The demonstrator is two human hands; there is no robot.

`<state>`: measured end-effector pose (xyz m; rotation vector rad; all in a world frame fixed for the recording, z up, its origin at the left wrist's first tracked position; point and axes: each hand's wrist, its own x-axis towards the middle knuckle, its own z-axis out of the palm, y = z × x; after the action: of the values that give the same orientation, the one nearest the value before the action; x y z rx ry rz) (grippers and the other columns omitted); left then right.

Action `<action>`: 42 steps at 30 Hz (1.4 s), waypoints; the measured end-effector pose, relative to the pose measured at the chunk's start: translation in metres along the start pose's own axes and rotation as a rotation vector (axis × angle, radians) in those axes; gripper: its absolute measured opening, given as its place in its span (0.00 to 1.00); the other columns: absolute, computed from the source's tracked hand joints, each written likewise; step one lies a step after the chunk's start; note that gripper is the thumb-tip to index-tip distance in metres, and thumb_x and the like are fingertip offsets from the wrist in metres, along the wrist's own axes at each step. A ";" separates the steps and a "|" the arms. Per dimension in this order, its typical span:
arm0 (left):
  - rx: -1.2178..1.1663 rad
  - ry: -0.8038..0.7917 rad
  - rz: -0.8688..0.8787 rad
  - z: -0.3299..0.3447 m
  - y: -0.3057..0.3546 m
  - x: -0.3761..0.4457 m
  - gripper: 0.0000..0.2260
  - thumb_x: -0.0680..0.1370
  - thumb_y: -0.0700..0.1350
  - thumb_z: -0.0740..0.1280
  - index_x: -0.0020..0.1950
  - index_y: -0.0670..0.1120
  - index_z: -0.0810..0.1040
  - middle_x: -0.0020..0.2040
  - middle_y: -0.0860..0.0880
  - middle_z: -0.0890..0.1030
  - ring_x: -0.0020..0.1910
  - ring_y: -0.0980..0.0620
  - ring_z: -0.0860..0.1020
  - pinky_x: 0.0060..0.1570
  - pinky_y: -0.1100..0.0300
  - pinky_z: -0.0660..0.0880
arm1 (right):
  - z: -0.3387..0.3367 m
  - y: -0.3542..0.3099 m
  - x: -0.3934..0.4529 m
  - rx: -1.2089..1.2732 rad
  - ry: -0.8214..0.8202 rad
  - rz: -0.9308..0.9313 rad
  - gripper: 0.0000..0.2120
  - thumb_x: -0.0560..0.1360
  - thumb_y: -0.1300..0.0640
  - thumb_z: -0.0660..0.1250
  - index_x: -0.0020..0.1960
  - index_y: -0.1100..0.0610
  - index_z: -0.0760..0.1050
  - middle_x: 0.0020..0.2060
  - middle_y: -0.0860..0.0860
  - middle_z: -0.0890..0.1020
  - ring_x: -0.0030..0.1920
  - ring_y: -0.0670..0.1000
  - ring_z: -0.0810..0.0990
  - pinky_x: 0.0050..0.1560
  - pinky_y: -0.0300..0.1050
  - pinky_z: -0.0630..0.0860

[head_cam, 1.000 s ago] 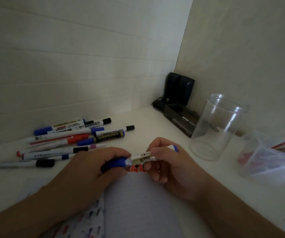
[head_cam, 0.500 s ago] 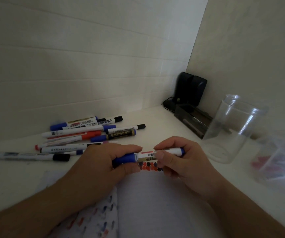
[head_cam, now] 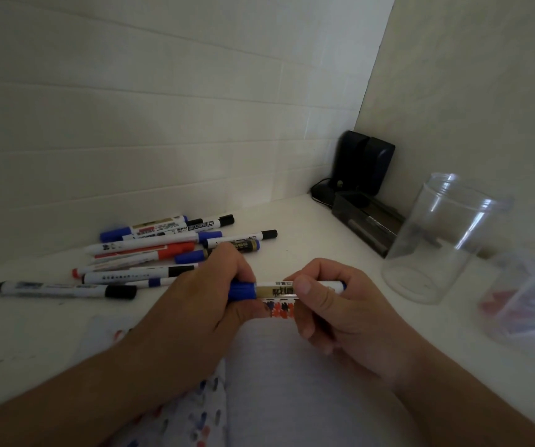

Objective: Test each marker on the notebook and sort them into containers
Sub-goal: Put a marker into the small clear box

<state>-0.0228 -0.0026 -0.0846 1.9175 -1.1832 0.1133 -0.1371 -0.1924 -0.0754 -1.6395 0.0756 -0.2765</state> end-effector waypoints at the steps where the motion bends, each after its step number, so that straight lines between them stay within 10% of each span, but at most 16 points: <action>1: 0.004 0.000 0.003 0.000 0.000 0.000 0.10 0.77 0.49 0.71 0.47 0.56 0.69 0.37 0.53 0.77 0.44 0.59 0.76 0.42 0.68 0.73 | 0.000 0.001 0.000 -0.010 0.001 0.001 0.19 0.77 0.47 0.72 0.49 0.65 0.77 0.30 0.59 0.80 0.23 0.51 0.72 0.26 0.39 0.69; 13: 0.068 -0.271 -0.027 -0.001 -0.012 0.007 0.07 0.81 0.54 0.65 0.53 0.61 0.67 0.44 0.58 0.78 0.46 0.63 0.76 0.44 0.63 0.76 | 0.005 -0.016 -0.001 -0.123 0.143 0.064 0.05 0.80 0.59 0.71 0.49 0.59 0.76 0.29 0.56 0.77 0.28 0.51 0.72 0.29 0.42 0.71; 17: 0.049 -0.354 0.060 0.001 -0.014 0.004 0.17 0.82 0.54 0.65 0.63 0.70 0.62 0.50 0.67 0.76 0.46 0.62 0.77 0.46 0.61 0.77 | -0.037 -0.054 -0.015 0.201 0.552 -0.150 0.11 0.82 0.61 0.66 0.41 0.52 0.77 0.28 0.52 0.71 0.28 0.48 0.66 0.25 0.38 0.65; 23: 0.145 -0.326 0.218 0.007 -0.025 0.003 0.05 0.82 0.55 0.64 0.55 0.66 0.76 0.48 0.66 0.76 0.50 0.65 0.74 0.48 0.67 0.73 | -0.094 -0.101 -0.044 0.307 1.112 -0.318 0.03 0.80 0.58 0.70 0.49 0.54 0.76 0.33 0.52 0.79 0.31 0.48 0.75 0.30 0.38 0.74; 31: 0.146 -0.295 0.271 0.010 -0.031 0.004 0.04 0.82 0.56 0.64 0.52 0.66 0.77 0.49 0.67 0.76 0.52 0.66 0.74 0.52 0.66 0.73 | -0.078 -0.101 -0.033 0.259 0.997 -0.235 0.10 0.81 0.58 0.69 0.61 0.61 0.79 0.47 0.58 0.86 0.35 0.50 0.81 0.36 0.42 0.79; 36: 0.166 -0.257 0.233 0.010 -0.030 0.002 0.06 0.82 0.55 0.63 0.54 0.63 0.79 0.50 0.66 0.76 0.51 0.67 0.72 0.54 0.67 0.72 | -0.050 -0.077 -0.025 -0.100 0.958 -0.203 0.06 0.79 0.65 0.69 0.56 0.59 0.78 0.35 0.53 0.82 0.30 0.50 0.76 0.30 0.42 0.73; 42: 0.319 -0.039 0.061 0.000 -0.042 0.013 0.07 0.80 0.49 0.64 0.53 0.60 0.80 0.53 0.60 0.78 0.55 0.57 0.72 0.58 0.56 0.72 | 0.007 -0.021 0.003 -0.959 0.285 -0.025 0.08 0.79 0.56 0.70 0.47 0.42 0.80 0.38 0.42 0.83 0.36 0.43 0.81 0.38 0.37 0.78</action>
<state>0.0164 -0.0033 -0.1042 2.1664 -1.3118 0.3152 -0.1347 -0.1843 -0.0547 -2.5381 0.4605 -0.5446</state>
